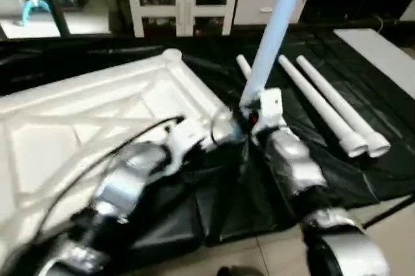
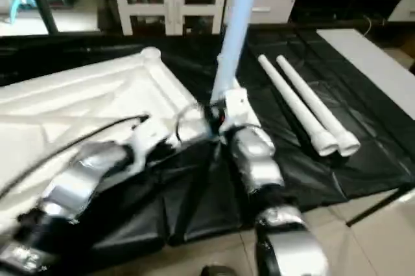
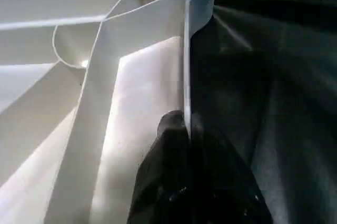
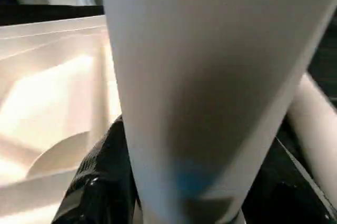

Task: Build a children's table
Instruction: Rotate leg to tighten

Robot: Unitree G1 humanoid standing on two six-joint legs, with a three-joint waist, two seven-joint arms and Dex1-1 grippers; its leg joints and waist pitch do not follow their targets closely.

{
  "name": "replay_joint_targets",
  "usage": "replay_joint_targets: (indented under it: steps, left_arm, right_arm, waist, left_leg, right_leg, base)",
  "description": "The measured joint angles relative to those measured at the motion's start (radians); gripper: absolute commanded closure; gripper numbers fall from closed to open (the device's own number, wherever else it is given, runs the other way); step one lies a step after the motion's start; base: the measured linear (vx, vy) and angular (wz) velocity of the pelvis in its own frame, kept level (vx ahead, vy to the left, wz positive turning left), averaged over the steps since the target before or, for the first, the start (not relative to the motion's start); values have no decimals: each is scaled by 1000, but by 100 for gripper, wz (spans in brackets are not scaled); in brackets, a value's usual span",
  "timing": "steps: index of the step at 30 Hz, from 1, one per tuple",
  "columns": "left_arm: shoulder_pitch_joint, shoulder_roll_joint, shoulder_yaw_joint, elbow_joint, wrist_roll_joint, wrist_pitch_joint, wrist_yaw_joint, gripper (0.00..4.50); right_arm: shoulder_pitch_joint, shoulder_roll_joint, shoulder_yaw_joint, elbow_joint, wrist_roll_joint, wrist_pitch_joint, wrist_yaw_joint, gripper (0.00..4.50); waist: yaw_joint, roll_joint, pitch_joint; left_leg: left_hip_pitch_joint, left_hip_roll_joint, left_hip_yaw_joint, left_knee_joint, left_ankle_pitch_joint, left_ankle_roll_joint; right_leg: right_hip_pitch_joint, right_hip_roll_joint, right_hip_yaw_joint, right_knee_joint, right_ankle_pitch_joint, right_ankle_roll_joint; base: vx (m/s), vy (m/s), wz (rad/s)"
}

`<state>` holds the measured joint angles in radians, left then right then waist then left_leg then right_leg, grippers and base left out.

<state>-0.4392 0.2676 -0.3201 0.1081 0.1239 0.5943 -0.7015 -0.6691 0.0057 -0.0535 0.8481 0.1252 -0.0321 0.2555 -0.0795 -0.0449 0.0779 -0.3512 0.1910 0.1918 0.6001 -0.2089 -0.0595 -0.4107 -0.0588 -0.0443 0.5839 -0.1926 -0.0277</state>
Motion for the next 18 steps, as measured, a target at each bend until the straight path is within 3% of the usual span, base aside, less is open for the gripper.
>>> replay_joint_targets:
  steps: [2,6,8,12,18]
  left_arm:
    - [0,1,0,-6,0,6,-5,450]
    - [26,54,-1,-26,-13,-62,-40,450]
    - [40,76,-1,-42,-16,-85,-55,450]
    - [66,148,13,-67,-34,-147,-105,450]
    - [115,242,34,-113,-97,-236,-231,450]
  right_arm:
    - [0,5,-3,2,-2,-8,-3,255]
    - [3,-16,-8,0,2,-31,130,255]
    - [5,-37,-7,0,11,-43,202,199]
    - [9,-99,18,-10,68,-39,419,165]
    - [9,-241,65,-67,96,-12,778,117]
  waist:
    - [0,-1,0]
    - [-5,-3,-1]
    - [-5,-3,-1]
    - [-2,0,1]
    - [11,0,1]
  left_leg:
    - [0,-1,-2,-2,0,0]
    - [-2,-2,-2,-2,0,0]
    - [-3,-2,-1,-2,0,0]
    - [-2,0,1,-8,0,0]
    - [-8,2,5,-18,3,6]
  right_leg:
    - [6,0,-2,-6,0,0]
    - [4,0,0,-7,1,-2]
    - [3,0,0,-7,10,-11]
    - [0,0,-1,-4,26,-12]
    - [-12,1,-1,0,24,-9]
  base:
    - [0,0,0]
    - [0,0,0]
    - [0,0,0]
    - [0,0,0]
    - [27,-9,0]
